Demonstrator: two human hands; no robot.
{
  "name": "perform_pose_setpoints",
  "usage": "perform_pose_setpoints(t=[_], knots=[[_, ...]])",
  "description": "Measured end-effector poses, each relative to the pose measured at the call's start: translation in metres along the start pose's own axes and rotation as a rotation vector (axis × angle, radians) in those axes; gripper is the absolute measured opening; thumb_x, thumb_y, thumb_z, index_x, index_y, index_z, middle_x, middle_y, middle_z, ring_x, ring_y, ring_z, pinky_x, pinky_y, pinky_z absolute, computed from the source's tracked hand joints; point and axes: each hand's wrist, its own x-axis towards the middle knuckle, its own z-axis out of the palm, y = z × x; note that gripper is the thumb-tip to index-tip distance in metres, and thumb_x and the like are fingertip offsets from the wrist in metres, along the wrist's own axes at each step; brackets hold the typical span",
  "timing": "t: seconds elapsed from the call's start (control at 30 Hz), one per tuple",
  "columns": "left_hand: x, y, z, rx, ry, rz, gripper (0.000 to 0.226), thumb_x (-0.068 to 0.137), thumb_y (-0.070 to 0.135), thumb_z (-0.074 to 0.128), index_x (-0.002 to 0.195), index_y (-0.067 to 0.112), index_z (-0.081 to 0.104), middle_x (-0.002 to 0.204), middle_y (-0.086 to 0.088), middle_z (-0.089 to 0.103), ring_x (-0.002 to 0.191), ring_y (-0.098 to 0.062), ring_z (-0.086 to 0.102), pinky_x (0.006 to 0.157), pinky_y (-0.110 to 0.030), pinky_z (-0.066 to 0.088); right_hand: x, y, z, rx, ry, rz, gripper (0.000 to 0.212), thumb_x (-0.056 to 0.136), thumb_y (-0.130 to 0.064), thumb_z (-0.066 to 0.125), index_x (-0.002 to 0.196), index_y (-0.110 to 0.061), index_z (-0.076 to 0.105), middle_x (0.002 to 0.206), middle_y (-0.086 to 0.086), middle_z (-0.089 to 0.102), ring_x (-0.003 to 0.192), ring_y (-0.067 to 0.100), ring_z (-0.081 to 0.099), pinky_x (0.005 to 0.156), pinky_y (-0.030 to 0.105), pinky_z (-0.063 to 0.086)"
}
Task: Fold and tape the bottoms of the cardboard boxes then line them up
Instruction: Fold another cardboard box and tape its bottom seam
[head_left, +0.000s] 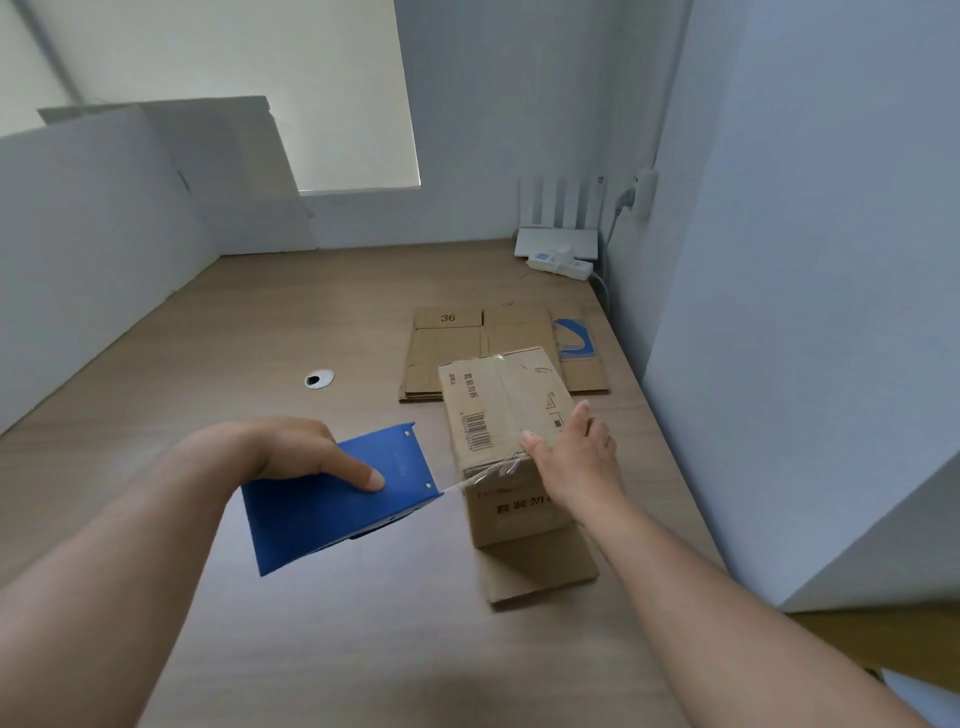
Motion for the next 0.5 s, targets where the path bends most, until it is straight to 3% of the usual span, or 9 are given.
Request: perform_pose_setpoints(t=[0.07, 0.2, 0.27, 0.37, 0.5], knots=[[0.005, 0.0, 0.005, -0.01, 0.019, -0.045, 0.053, 0.062, 0.061, 0.077, 0.089, 0.017, 0.071, 0.089, 0.0, 0.072, 0.085, -0.019, 0.068, 0.079, -0.03, 0.047, -0.001, -0.001, 0.001, -0.005, -0.004, -0.008, 0.089, 0.093, -0.053, 0.046, 0.151, -0.008, -0.004, 0.151, 0.016, 0.02, 0.137, 0.031, 0.024, 0.112, 0.042, 0.025], [0.027, 0.014, 0.017, 0.061, 0.15, -0.047, 0.047, 0.069, 0.061, 0.071, 0.085, 0.018, 0.064, 0.091, -0.001, 0.065, 0.086, -0.018, 0.061, 0.074, -0.031, 0.043, -0.001, -0.006, 0.003, 0.006, -0.016, -0.003, 0.089, 0.093, -0.052, 0.046, 0.151, -0.008, -0.005, 0.152, 0.016, 0.017, 0.138, 0.031, 0.022, 0.113, 0.041, 0.023], [0.037, 0.019, 0.03, 0.259, 0.312, -0.044, 0.04, 0.077, 0.057, 0.065, 0.085, 0.019, 0.061, 0.09, 0.001, 0.063, 0.086, -0.018, 0.06, 0.068, -0.027, 0.041, 0.0, -0.004, 0.002, 0.016, -0.014, 0.011, 0.088, 0.093, -0.052, 0.046, 0.151, -0.008, -0.004, 0.152, 0.016, 0.018, 0.137, 0.03, 0.023, 0.113, 0.041, 0.023], [0.039, -0.013, 0.06, 0.606, 0.513, -0.18, 0.03, 0.089, 0.041, 0.05, 0.109, 0.022, 0.06, 0.103, 0.006, 0.064, 0.092, -0.016, 0.061, 0.07, -0.022, 0.042, -0.001, 0.0, 0.003, 0.004, -0.014, 0.017, 0.088, 0.092, -0.052, 0.046, 0.151, -0.009, -0.003, 0.15, 0.016, 0.022, 0.135, 0.03, 0.027, 0.11, 0.041, 0.028], [0.049, -0.04, 0.069, 0.505, 0.636, -0.203, 0.035, 0.091, 0.048, 0.043, 0.109, 0.019, 0.05, 0.081, 0.007, 0.054, 0.074, -0.017, 0.054, 0.057, -0.024, 0.037, 0.002, -0.005, 0.002, -0.025, 0.005, -0.004, 0.088, 0.092, -0.055, 0.044, 0.151, -0.009, -0.003, 0.15, 0.016, 0.022, 0.135, 0.03, 0.027, 0.11, 0.041, 0.028]])
